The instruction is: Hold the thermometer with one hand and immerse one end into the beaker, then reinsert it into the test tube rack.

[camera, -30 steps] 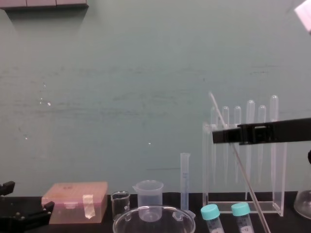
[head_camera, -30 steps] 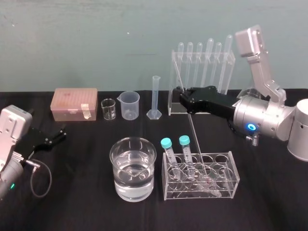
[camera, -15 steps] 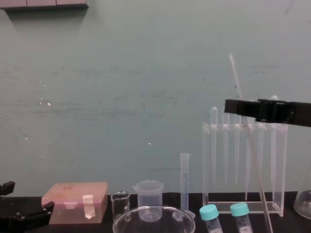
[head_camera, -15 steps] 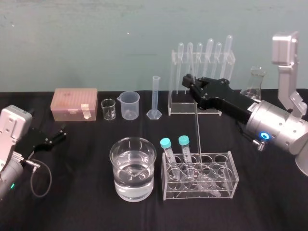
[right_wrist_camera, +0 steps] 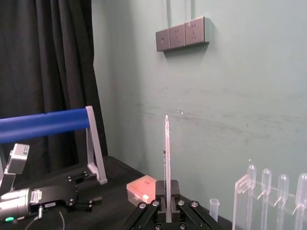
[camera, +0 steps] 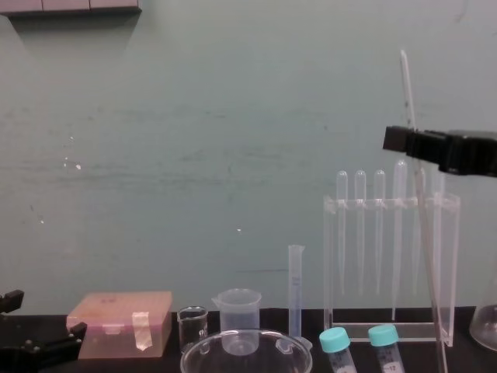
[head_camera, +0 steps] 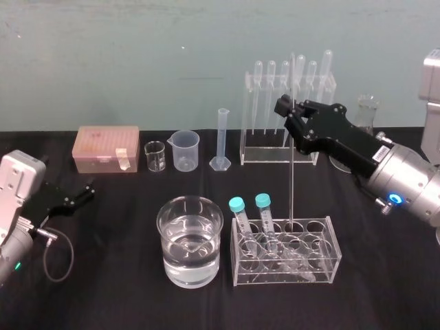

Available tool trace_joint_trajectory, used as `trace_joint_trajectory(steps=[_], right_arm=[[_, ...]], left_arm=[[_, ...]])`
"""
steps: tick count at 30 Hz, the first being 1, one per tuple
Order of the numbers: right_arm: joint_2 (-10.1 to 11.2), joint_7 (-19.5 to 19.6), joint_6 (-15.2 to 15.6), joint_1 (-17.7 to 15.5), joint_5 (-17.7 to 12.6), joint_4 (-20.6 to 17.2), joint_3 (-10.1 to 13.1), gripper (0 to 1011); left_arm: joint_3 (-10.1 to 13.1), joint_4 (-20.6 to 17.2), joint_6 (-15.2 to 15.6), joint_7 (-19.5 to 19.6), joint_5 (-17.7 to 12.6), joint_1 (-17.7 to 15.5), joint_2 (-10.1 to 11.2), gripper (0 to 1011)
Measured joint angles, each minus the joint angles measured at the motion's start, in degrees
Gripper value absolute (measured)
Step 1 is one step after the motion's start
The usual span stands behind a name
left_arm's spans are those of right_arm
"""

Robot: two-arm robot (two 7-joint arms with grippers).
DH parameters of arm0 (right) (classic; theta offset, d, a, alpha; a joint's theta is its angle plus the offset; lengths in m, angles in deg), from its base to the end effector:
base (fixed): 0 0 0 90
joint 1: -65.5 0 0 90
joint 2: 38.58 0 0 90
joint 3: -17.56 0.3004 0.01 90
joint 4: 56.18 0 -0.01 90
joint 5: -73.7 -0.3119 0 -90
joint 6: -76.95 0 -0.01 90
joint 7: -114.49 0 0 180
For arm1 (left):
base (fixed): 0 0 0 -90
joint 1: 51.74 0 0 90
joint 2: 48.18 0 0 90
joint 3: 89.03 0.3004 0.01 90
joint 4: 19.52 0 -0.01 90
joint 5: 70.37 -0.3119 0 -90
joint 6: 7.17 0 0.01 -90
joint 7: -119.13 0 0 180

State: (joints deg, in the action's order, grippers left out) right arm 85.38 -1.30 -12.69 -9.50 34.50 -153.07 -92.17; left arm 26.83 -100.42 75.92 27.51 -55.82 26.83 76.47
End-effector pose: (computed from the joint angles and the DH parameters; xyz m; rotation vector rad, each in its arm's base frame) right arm 0.3752 -0.0592 -0.1974 0.1326 -0.0891 -0.7592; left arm 0.3627 0.0878 -0.3113 0.3045 -0.2851 1.2480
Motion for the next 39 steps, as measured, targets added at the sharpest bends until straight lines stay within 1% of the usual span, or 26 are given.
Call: trace_joint_trajectory(steps=[2, 5, 8, 9, 10, 13, 15, 16, 18, 19, 20, 22, 25, 26, 28, 29, 31, 32, 35, 36, 38, 39], right_arm=[[-0.08, -0.33, -0.1, -0.1, -0.08, -0.28, 0.46, 51], [-0.21, -1.32, 0.09, 0.08, -1.44, -0.95, 1.47, 51], [-0.15, -2.49, 1.1, 0.99, -3.77, -1.89, 2.56, 51], [0.06, -3.03, 1.59, 1.69, -4.99, -2.47, 3.18, 51], [0.06, -3.03, 1.59, 1.69, -4.99, -2.47, 3.18, 51], [0.77, -3.87, 2.83, 4.34, -7.47, -3.61, 4.21, 51], [1.0, -3.94, 3.36, 5.6, -7.99, -3.81, 4.29, 51], [1.15, -4.02, 3.9, 7.03, -8.51, -3.83, 4.29, 51], [1.16, -4.1, 4.2, 8.46, -8.72, -3.62, 4.08, 51], [0.96, -4.3, 4.31, 9.98, -8.85, -3.0, 3.61, 51], [0.96, -4.3, 4.31, 9.98, -8.85, -3.0, 3.61, 51], [0.02, -4.72, 4.22, 12.5, -8.94, -1.21, 2.27, 51], [-1.28, -5.24, 4.01, 14.02, -9.37, 0.47, 0.94, 51], [-2.3, -5.75, 3.92, 14.85, -9.86, 1.52, -0.22, 51], [-3.29, -6.34, 3.8, 15.54, -10.27, 2.42, -1.23, 51], [-4.45, -7.35, 3.63, 16.23, -10.74, 3.26, -2.57, 51], [-5.62, -8.43, 3.49, 17.01, -11.16, 4.01, -3.99, 51], [-6.71, -9.75, 3.39, 17.69, -11.56, 4.63, -5.4, 51], [-8.13, -11.81, 3.17, 18.72, -12.09, 5.49, -7.45, 51], [-8.8, -12.95, 2.94, 19.26, -12.22, 6.04, -8.62, 51], [-9.27, -14.05, 2.69, 19.66, -12.22, 6.68, -9.65, 51], [-9.61, -15.0, 2.37, 20.02, -12.1, 7.48, -10.71, 51]], left_arm=[[0.0, 0.0, 0.0, 0.0, 0.0, 0.0, 0.0, 1008], [0.0, 0.0, 0.0, 0.0, 0.0, 0.0, 0.0, 1008], [0.0, 0.0, 0.0, 0.0, 0.0, 0.0, 0.0, 1008], [0.0, 0.0, 0.0, 0.0, 0.0, 0.0, 0.0, 1008], [0.0, 0.0, 0.0, 0.0, 0.0, 0.0, 0.0, 1008], [0.0, 0.0, 0.0, 0.0, 0.0, 0.0, 0.0, 1008], [0.0, 0.0, 0.0, 0.0, 0.0, 0.0, 0.0, 1008], [0.0, 0.0, 0.0, 0.0, 0.0, 0.0, 0.0, 1008], [0.0, 0.0, 0.0, 0.0, 0.0, 0.0, 0.0, 1008], [0.0, 0.0, 0.0, 0.0, 0.0, 0.0, 0.0, 1008], [0.0, 0.0, 0.0, 0.0, 0.0, 0.0, 0.0, 1008], [0.0, 0.0, 0.0, 0.0, 0.0, 0.0, 0.0, 1008], [0.0, 0.0, 0.0, 0.0, 0.0, 0.0, 0.0, 1008], [0.0, 0.0, 0.0, 0.0, 0.0, 0.0, 0.0, 1008], [0.0, 0.0, 0.0, 0.0, 0.0, 0.0, 0.0, 1008], [0.0, 0.0, 0.0, 0.0, 0.0, 0.0, 0.0, 1008], [0.0, 0.0, 0.0, 0.0, 0.0, 0.0, 0.0, 1008], [0.0, 0.0, 0.0, 0.0, 0.0, 0.0, 0.0, 1008], [0.0, 0.0, 0.0, 0.0, 0.0, 0.0, 0.0, 1008], [0.0, 0.0, 0.0, 0.0, 0.0, 0.0, 0.0, 1008], [0.0, 0.0, 0.0, 0.0, 0.0, 0.0, 0.0, 1008], [0.0, 0.0, 0.0, 0.0, 0.0, 0.0, 0.0, 1008]])
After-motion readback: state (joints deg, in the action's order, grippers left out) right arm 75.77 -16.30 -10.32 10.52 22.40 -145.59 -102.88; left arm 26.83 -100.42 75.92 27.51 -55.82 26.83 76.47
